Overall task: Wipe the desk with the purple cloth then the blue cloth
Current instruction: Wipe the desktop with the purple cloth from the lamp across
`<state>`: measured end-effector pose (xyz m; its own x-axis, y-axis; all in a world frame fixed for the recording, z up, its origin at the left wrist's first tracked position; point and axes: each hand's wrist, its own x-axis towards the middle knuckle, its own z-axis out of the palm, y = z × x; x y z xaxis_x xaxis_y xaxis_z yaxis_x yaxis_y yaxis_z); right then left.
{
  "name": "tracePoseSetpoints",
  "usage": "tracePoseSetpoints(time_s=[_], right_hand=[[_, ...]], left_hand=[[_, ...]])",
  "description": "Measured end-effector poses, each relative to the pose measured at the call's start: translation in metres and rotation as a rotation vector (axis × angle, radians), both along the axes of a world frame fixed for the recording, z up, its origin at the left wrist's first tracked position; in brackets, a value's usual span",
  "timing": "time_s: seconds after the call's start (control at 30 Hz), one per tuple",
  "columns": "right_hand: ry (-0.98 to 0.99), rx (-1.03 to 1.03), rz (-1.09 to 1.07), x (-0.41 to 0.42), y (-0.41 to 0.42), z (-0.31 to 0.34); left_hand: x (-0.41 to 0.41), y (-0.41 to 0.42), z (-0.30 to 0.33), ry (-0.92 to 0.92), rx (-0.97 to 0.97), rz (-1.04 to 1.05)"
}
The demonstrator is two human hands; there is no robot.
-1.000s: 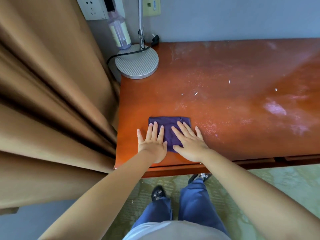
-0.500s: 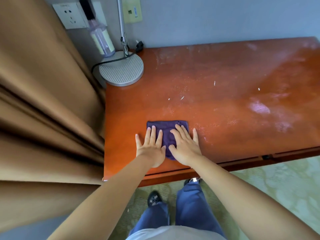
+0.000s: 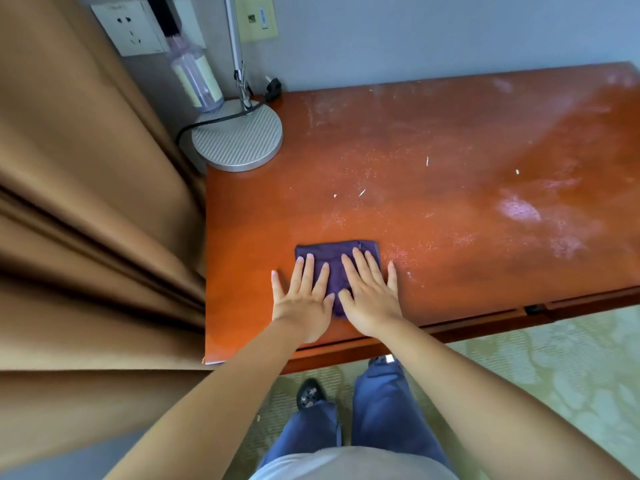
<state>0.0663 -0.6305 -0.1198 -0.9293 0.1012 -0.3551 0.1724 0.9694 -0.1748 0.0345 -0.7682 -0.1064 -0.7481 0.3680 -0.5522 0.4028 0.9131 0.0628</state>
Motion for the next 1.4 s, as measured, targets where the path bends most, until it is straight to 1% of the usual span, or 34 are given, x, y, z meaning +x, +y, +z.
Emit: tracePoseSetpoints(time_s=[0.13,0.27,0.43,0.6,0.7,0.83,1.0,1.17,1.27,1.4], right_hand=[[0.033,-0.012,-0.062,0.018,-0.001,-0.003],[0.022,0.027,-0.105,0.049,0.001,-0.007],[0.035,0.036,-0.064,0.022,0.021,-0.007],[-0.023,0.056,0.015,-0.008,0.045,-0.002],[0.007,0.029,-0.003,0.011,0.043,-0.004],[0.031,0.025,0.0,0.047,0.044,-0.01],[0.052,0.068,0.033,0.015,0.062,-0.012],[-0.018,0.063,0.023,-0.007,0.074,-0.008],[-0.015,0.029,0.003,0.013,0.072,-0.006],[-0.023,0.009,0.037,0.045,0.077,-0.007]], left_hand=[[0.017,0.007,-0.001,-0.002,0.009,0.019],[0.036,0.013,-0.003,-0.005,0.028,-0.03],[0.012,0.026,-0.004,0.01,0.029,-0.064],[-0.007,0.041,-0.002,-0.003,0.021,-0.031],[0.006,0.041,-0.001,-0.01,0.014,-0.028],[0.026,0.04,-0.004,-0.007,0.024,-0.088],[0.004,0.054,-0.004,0.006,0.027,-0.091],[-0.013,0.068,-0.005,0.013,-0.011,-0.071],[0.003,0.066,-0.003,0.005,-0.03,-0.071],[0.032,0.069,-0.001,-0.013,-0.009,-0.089]])
